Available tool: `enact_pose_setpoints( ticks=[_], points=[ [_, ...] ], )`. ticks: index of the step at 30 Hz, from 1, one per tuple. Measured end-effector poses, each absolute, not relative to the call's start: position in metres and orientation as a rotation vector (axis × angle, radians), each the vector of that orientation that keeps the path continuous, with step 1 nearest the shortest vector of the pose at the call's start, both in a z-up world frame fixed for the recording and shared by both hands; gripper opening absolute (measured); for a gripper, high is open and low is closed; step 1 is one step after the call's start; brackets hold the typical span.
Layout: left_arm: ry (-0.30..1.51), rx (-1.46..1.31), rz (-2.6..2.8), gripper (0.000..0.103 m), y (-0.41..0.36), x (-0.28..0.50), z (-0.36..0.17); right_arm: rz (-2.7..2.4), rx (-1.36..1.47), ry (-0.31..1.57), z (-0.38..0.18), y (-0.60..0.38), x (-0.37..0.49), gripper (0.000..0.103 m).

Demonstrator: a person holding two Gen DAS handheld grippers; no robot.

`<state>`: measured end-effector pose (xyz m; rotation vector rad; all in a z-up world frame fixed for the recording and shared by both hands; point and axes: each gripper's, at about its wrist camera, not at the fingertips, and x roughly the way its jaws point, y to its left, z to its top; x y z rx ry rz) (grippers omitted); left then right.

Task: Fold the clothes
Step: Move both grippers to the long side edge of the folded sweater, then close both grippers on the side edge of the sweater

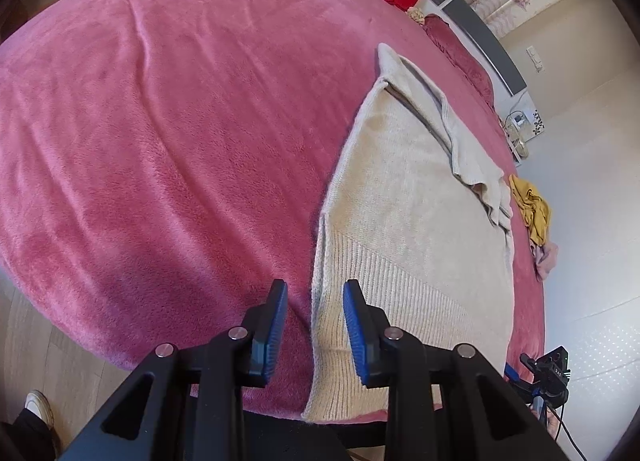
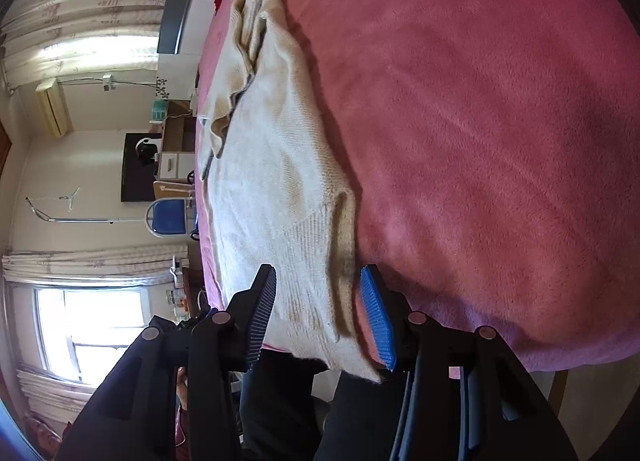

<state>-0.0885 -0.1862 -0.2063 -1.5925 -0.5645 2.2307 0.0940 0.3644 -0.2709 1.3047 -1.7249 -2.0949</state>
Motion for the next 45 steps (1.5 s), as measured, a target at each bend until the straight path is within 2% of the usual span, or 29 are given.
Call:
enact_pose_setpoints(
  ticks=[22, 32, 33, 34, 36, 37, 38, 39, 42, 45],
  points=[
    [-0.646, -1.71, 2.05, 0.029, -0.166, -0.107, -0.243, -2.056, 1.326, -1.724, -0.285, 0.368, 0.098, 0.048],
    [-0.592, -1.695, 2.029, 0.027, -0.153, -0.103, -0.244, -2.012, 1.351, -1.701, -0.286, 0.359, 0.096, 0.048],
    [-0.586, -1.699, 2.034, 0.026, -0.153, -0.103, -0.244, -2.002, 1.35, -1.697, -0.285, 0.359, 0.096, 0.045],
    [-0.568, -1.707, 2.042, 0.02, -0.151, -0.103, -0.244, -2.011, 1.374, -1.678, -0.284, 0.358, 0.094, 0.043],
    [-0.538, -1.722, 2.059, 0.014, -0.149, -0.103, -0.245, -2.066, 1.473, -1.602, -0.282, 0.354, 0.089, 0.028],
    [-0.526, -1.723, 2.066, 0.008, -0.147, -0.102, -0.244, -2.099, 1.519, -1.556, -0.281, 0.351, 0.086, 0.024],
    [-0.513, -1.721, 2.072, 0.006, -0.145, -0.102, -0.242, -2.135, 1.569, -1.504, -0.28, 0.347, 0.084, 0.01],
    [-0.495, -1.72, 2.076, 0.005, -0.143, -0.102, -0.241, -2.163, 1.589, -1.466, -0.277, 0.344, 0.082, 0.006],
    [-0.462, -1.717, 2.086, 0.004, -0.138, -0.101, -0.24, -2.241, 1.644, -1.355, -0.269, 0.334, 0.076, 0.006],
    [-0.476, -1.717, 2.086, 0.004, -0.138, -0.102, -0.241, -2.256, 1.654, -1.331, -0.267, 0.331, 0.077, 0.006]
  ],
)
